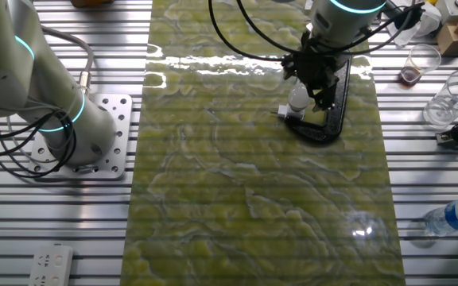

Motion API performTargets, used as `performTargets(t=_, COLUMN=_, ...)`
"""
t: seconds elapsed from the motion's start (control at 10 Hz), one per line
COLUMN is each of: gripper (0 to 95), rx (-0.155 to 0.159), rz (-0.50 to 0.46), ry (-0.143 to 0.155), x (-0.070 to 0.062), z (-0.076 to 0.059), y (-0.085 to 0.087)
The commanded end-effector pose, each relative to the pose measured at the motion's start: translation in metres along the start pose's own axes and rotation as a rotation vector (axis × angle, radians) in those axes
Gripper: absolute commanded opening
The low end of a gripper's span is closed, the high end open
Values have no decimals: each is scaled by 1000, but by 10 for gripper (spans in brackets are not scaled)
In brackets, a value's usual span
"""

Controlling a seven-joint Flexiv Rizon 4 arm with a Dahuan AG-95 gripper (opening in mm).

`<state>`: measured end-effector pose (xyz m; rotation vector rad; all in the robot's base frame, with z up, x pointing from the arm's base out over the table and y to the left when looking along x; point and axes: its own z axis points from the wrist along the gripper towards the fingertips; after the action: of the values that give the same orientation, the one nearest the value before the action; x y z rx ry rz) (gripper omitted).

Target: Install the light bulb by rotating it

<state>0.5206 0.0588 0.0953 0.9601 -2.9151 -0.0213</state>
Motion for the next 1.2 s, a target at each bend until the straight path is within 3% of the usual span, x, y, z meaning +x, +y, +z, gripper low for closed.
performTargets(t=0.1, gripper=950, rx=-1, rz=-1, ry=0, x=0, z=0, y=0)
performTargets(t=0.2, gripper=760, rx=-1, rz=1, ry=0, x=0, z=1, y=0)
performTargets(t=1.2, gripper=760, rx=4, rz=5, ry=-11, x=4, z=8, y=0)
